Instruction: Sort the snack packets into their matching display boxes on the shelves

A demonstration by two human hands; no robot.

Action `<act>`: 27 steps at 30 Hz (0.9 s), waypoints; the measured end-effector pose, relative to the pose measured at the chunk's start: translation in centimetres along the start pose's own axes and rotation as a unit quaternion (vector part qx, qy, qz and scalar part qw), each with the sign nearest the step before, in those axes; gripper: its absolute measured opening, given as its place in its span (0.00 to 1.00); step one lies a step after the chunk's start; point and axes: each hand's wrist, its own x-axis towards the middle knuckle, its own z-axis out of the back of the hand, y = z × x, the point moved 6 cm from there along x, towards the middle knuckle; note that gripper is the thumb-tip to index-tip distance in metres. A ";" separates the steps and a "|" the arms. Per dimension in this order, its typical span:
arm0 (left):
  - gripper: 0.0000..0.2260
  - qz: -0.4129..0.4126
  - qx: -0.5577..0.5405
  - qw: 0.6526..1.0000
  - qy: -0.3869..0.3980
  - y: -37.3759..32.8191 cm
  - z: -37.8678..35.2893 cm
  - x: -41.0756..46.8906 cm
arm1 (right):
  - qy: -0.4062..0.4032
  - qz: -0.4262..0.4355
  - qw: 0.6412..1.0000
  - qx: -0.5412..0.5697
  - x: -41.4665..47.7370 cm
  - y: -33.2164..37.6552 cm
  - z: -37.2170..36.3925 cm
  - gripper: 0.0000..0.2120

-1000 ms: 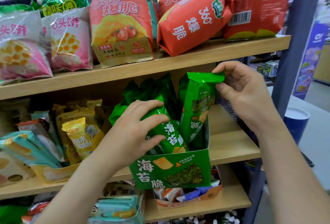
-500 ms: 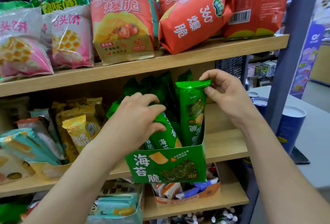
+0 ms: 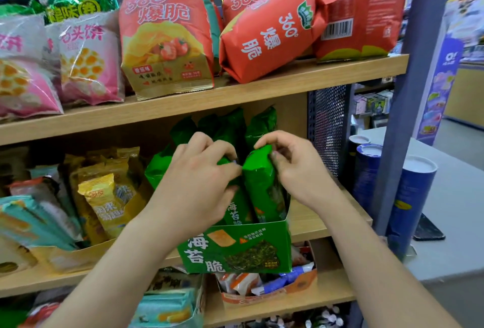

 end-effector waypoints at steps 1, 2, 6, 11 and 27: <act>0.10 0.004 -0.025 1.000 -0.013 0.1 0.0 -0.2 | -0.038 0.002 0.999 0.002 0.0 0.1 0.5 0.15; 0.11 0.005 -0.042 0.999 -0.028 0.2 0.0 -0.5 | -0.073 0.002 0.997 0.017 0.0 0.2 1.0 0.15; 0.11 0.023 -0.035 0.993 -0.114 -0.5 0.4 -2.8 | -0.027 0.024 0.999 -0.005 -1.1 0.0 -0.2 0.18; 0.12 0.070 -0.080 0.984 -0.144 -3.3 -1.9 -7.8 | -0.064 0.047 0.995 -0.055 -5.8 -1.6 -1.0 0.25; 0.15 0.301 -0.140 0.943 -0.013 6.7 -6.5 -9.2 | 0.051 0.133 0.986 -0.089 -9.3 2.6 -10.1 0.18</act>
